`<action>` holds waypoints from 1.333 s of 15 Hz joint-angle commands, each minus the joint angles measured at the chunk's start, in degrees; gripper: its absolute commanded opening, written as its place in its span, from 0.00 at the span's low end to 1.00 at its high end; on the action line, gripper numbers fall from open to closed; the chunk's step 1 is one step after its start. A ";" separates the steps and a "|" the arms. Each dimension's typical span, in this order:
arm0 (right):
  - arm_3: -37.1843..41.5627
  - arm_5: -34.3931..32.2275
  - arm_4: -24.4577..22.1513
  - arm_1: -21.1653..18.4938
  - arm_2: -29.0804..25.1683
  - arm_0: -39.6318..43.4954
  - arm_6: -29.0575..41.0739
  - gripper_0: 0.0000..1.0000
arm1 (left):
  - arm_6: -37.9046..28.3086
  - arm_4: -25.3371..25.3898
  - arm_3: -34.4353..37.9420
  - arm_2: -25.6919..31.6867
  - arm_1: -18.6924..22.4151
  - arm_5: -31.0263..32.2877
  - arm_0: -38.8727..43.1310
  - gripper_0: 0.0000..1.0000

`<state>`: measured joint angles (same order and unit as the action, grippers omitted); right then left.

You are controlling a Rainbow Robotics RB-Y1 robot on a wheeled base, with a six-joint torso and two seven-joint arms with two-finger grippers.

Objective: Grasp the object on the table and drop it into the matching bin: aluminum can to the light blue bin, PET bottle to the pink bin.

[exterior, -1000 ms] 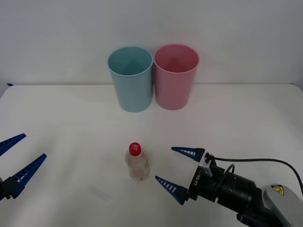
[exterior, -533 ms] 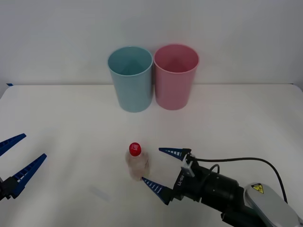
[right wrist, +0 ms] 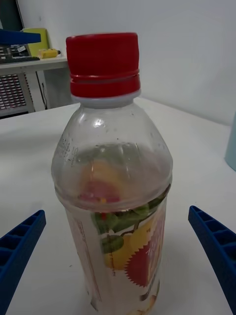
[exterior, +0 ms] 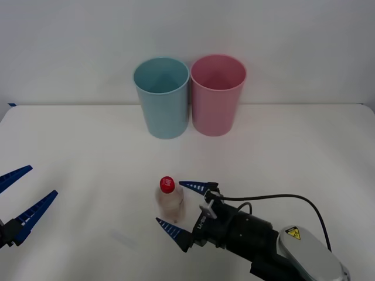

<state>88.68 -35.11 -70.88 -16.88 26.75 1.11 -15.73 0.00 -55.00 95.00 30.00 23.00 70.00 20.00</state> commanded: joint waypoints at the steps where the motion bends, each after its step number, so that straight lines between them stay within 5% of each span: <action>1: 0.00 3.12 0.04 0.00 2.16 -1.20 0.00 1.00 | 0.00 0.00 0.00 0.00 0.00 0.00 0.00 1.00; 7: 0.00 4.79 -0.05 0.09 3.22 -1.99 0.00 1.00 | 0.00 0.00 0.00 0.00 0.00 0.00 0.00 1.00; 8: 0.00 4.79 -0.05 0.00 3.22 -1.99 0.00 0.68 | 0.00 0.00 0.00 0.00 0.00 0.00 0.00 1.00; 9: 0.00 4.96 -0.05 0.09 3.22 -1.99 -0.09 0.18 | 0.00 0.00 0.00 0.00 0.00 0.00 0.00 1.00; 10: 0.00 5.14 -0.05 0.09 3.22 -2.17 -0.17 0.02 | 0.00 0.00 0.00 0.00 0.00 0.00 0.00 1.00; 20: 1.58 4.96 1.36 -0.79 2.34 -2.69 0.44 0.00 | 0.00 0.00 0.00 0.00 0.00 0.00 0.00 1.00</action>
<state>89.43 -30.04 -70.01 -17.22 29.23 -1.58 -15.48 0.00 -55.00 95.00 30.00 23.00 70.00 20.00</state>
